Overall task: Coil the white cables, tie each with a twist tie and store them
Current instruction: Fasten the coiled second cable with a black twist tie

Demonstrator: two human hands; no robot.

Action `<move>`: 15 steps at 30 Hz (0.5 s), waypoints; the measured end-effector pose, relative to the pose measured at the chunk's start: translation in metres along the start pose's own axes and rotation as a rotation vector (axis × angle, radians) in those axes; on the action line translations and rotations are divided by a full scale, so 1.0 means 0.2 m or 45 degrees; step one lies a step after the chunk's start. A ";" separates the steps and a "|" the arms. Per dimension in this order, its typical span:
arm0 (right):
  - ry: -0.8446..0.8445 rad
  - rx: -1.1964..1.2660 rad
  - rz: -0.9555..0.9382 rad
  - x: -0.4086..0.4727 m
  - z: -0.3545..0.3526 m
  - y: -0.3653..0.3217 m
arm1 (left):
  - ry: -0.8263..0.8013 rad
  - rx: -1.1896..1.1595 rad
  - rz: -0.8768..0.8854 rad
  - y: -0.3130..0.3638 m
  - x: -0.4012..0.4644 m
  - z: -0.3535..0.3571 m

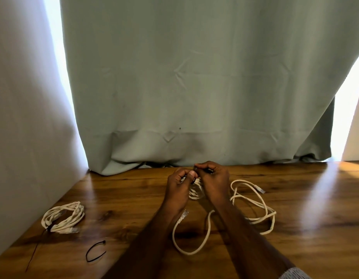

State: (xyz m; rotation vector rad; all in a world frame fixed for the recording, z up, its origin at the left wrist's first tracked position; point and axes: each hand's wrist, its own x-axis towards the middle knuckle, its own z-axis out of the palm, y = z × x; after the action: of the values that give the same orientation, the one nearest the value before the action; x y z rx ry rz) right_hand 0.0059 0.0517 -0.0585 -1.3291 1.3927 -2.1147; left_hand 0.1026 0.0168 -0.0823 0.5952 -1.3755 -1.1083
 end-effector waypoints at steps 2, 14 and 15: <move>-0.003 0.011 0.006 0.00 0.00 0.00 | 0.005 0.001 -0.011 0.00 0.00 -0.01; 0.038 0.066 0.110 0.00 0.01 0.00 | -0.027 0.006 0.024 -0.02 0.01 -0.02; 0.028 0.061 0.102 0.00 0.01 0.00 | -0.021 0.003 0.011 -0.02 0.01 -0.02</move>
State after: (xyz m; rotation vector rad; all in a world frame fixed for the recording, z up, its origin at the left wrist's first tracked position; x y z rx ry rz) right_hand 0.0076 0.0511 -0.0583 -1.2149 1.3714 -2.1033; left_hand 0.1056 0.0114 -0.0852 0.5824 -1.3925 -1.1066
